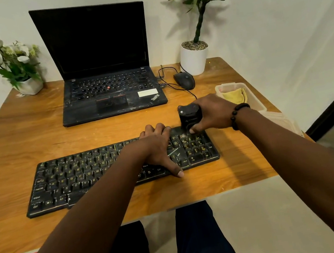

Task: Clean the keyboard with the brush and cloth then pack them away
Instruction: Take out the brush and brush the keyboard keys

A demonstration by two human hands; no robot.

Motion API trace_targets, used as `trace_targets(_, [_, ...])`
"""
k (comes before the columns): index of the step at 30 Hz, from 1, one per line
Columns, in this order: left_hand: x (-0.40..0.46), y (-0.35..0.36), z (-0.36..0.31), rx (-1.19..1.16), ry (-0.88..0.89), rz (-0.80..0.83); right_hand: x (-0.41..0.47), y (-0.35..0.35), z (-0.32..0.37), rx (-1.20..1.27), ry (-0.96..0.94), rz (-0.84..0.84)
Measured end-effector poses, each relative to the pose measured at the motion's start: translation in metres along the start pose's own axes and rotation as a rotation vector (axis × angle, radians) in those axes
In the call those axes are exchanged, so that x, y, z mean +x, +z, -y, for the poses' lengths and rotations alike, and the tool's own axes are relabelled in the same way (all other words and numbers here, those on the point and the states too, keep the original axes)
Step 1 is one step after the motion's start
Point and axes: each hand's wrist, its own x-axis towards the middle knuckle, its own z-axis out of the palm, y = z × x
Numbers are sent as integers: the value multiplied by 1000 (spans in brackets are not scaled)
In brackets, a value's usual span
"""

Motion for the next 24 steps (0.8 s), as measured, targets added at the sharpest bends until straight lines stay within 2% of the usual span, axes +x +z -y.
trace_targets(2, [-1,-1,0,-2,0,4,-1,2,-2,-61,24,-67])
trace_targets(4, [-2,-1,0,-2,-2,7,-1,3,-2,-5,51,-135])
trace_targets(7, [-1,0,0,-4,2,4,-6,10,5,121,36,-68])
trace_targets(10, [0,-1,0,-9,-4,5,-4,15,10,-39,37,-136])
trace_targets(13, [0,0,0,-12,-4,1,-1,17,14,43,16,-94])
trace_targets(15, [0,1,1,-16,-6,-1,0,16,16,-34,34,-75])
trace_targets(17, [1,1,1,-22,-9,1,2,10,16,-139,63,-129])
trace_targets(18, [0,1,0,-19,-9,3,3,9,14,-102,65,-136])
trace_targets(21, [0,0,0,-14,-7,4,-2,10,14,81,27,-1])
trace_targets(24, [2,2,2,-25,-9,7,-3,3,14,-118,38,115])
